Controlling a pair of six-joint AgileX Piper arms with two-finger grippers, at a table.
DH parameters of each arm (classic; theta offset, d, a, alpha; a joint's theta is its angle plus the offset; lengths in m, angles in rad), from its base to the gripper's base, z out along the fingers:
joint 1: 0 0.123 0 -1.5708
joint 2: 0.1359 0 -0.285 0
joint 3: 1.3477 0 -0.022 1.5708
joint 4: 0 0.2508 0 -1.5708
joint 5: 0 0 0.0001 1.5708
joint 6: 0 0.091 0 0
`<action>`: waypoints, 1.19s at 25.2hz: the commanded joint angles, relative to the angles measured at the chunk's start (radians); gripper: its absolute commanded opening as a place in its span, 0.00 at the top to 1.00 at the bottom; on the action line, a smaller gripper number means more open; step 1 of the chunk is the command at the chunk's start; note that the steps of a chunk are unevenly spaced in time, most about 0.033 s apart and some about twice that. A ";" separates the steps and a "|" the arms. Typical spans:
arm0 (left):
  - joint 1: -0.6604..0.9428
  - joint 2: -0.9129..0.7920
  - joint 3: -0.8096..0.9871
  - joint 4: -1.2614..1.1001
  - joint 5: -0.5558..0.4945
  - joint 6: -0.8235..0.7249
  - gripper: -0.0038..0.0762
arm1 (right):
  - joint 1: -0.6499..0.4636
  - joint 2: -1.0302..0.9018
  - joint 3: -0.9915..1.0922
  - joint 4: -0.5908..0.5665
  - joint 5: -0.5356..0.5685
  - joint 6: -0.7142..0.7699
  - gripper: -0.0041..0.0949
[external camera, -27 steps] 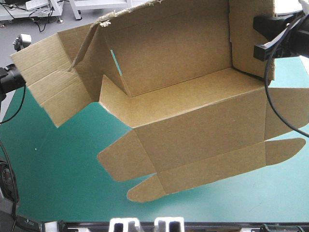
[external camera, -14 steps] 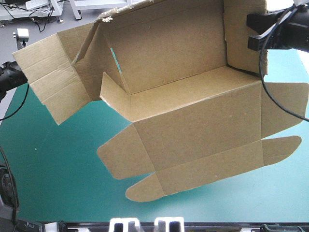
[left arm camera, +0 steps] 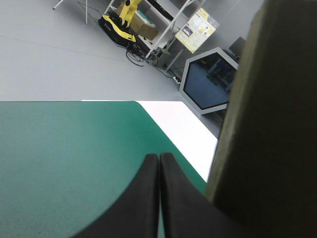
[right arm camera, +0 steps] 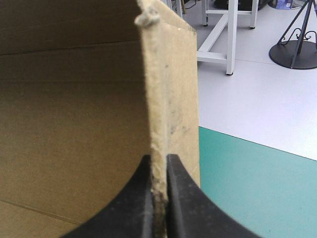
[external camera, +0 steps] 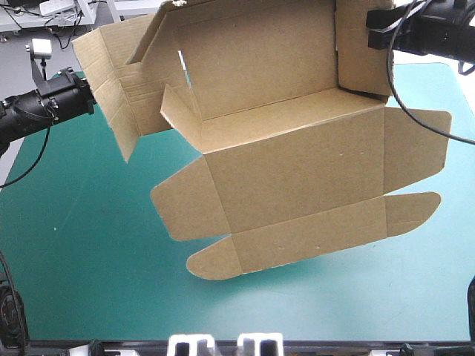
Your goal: Fold the box
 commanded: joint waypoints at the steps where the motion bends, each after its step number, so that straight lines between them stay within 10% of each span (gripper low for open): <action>1: -0.008 -0.062 -0.033 -0.096 0.082 -0.017 0.95 | -0.005 -0.015 -0.024 0.060 -0.096 0.013 0.98; 22: -0.188 -0.133 -0.035 -0.117 0.043 0.013 0.96 | -0.005 0.035 -0.024 0.084 -0.094 0.010 0.98; 30: -0.296 -0.133 -0.035 -0.076 0.006 0.013 0.46 | -0.005 0.041 -0.024 0.078 -0.094 0.010 0.98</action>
